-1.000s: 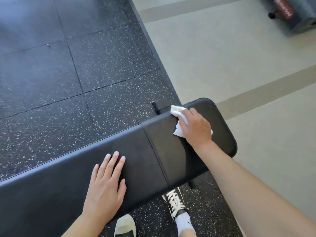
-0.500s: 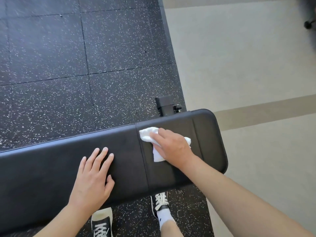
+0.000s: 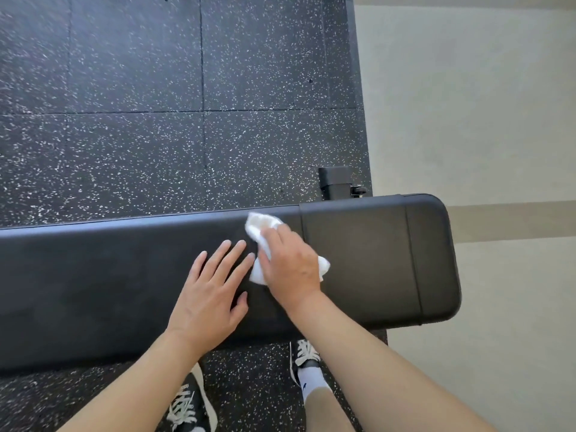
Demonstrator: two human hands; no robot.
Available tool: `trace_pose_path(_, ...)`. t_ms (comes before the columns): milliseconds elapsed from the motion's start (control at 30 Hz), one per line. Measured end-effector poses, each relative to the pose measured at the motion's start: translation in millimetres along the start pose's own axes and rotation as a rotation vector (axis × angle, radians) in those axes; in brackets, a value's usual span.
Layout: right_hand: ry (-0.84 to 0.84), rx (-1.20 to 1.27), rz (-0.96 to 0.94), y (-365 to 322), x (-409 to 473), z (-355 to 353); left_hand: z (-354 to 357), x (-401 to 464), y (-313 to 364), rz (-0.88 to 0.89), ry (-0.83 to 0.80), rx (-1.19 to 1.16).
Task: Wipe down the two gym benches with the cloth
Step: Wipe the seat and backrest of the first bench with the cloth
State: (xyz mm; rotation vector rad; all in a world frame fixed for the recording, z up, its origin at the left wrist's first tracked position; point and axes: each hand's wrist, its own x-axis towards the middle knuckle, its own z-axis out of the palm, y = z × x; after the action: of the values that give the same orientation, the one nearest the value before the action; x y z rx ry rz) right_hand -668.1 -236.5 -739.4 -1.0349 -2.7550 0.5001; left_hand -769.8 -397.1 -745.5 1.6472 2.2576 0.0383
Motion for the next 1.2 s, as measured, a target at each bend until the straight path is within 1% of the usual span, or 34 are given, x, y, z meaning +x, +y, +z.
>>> trace_pose_path(100,-0.058,0.027,-0.129,-27,-14,4,-7,-19,-21,0.024,-0.019,0.019)
trace_pose_path(200,-0.118,-0.033,-0.332,-12,-15,-5,-12,-55,-50,-0.016,-0.047,0.039)
trace_pose_path(233,-0.130,-0.070,-0.354,-3,-13,-10,-14,-68,-60,-0.024,-0.049,0.041)
trace_pose_path(267,-0.134,-0.098,-0.323,5,-9,-14,-15,-80,-70,-0.029,-0.048,0.043)
trace_pose_path(300,-0.132,-0.106,-0.233,10,-7,-17,-17,-91,-80,-0.033,-0.048,0.044)
trace_pose_path(367,-0.090,-0.077,0.013,7,-7,-16,-19,-107,-98,-0.043,-0.053,0.039)
trace_pose_path(467,0.042,-0.014,0.295,-35,-14,6,-20,-125,-122,-0.056,-0.037,0.011)
trace_pose_path(533,0.084,0.005,0.348,-80,-16,26,-19,-136,-139,-0.061,-0.026,-0.007)
trace_pose_path(633,0.062,0.078,0.285,-159,-19,58,-17,-154,-165,-0.082,-0.015,-0.039)
trace_pose_path(667,0.039,0.082,0.236,-186,-20,68,-18,-161,-175,-0.099,-0.011,-0.047)
trace_pose_path(733,-0.001,0.030,0.082,-237,-25,87,-20,-177,-195,-0.138,-0.003,-0.058)
trace_pose_path(800,-0.058,-0.013,-0.041,-274,-31,101,-24,-192,-212,-0.166,-0.002,-0.061)
trace_pose_path(867,-0.088,-0.021,-0.113,-291,-35,106,-27,-204,-222,-0.184,-0.001,-0.056)
trace_pose_path(967,-0.110,-0.041,-0.251,-282,-36,100,-31,-207,-218,-0.233,0.004,-0.074)
trace_pose_path(1033,-0.123,-0.043,-0.356,-257,-34,89,-34,-200,-208,-0.279,0.013,-0.085)
trace_pose_path(1067,-0.127,-0.055,-0.375,-239,-33,80,-35,-196,-201,-0.293,0.015,-0.089)
trace_pose_path(1133,-0.119,-0.089,-0.326,-192,-32,63,-36,-186,-188,-0.299,0.013,-0.089)
trace_pose_path(1200,-0.098,-0.137,-0.156,-134,-28,42,-38,-177,-174,-0.281,0.016,-0.084)
